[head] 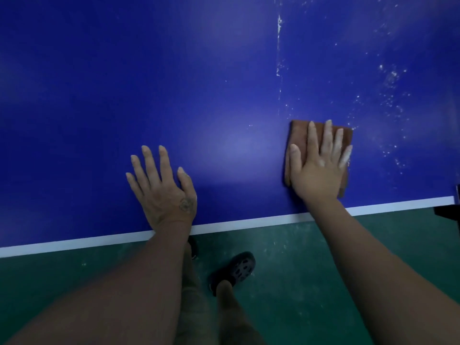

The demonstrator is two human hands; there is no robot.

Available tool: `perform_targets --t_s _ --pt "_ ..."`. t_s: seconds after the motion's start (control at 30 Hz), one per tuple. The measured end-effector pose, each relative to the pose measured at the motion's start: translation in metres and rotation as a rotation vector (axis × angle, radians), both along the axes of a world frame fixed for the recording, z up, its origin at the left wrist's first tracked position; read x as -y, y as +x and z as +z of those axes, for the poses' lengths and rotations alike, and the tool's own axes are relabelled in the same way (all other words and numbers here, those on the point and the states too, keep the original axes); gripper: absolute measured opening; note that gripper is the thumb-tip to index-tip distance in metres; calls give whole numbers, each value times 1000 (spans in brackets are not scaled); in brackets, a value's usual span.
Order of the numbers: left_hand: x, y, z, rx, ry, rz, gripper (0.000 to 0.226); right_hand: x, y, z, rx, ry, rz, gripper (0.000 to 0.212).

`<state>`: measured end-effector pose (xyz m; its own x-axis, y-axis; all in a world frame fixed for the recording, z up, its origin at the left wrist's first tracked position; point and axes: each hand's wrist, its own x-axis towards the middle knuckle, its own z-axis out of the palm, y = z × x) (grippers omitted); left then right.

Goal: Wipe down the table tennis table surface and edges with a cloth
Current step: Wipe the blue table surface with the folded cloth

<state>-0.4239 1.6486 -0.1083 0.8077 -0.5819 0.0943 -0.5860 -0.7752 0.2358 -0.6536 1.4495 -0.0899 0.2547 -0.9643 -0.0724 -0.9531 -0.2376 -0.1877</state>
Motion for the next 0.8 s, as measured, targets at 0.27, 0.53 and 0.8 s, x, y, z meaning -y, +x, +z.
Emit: perform_targets --t_s 0.27,0.53,0.8 --pt "-2 1 -3 22 -19 -3 63 -98 47 -11 110 -65 416 67" --pt "0 0 4 -31 4 3 64 -51 -86 -6 -33 -62 220 68" --pt "0 1 3 -48 23 -1 66 -68 22 -8 42 -75 372 66"
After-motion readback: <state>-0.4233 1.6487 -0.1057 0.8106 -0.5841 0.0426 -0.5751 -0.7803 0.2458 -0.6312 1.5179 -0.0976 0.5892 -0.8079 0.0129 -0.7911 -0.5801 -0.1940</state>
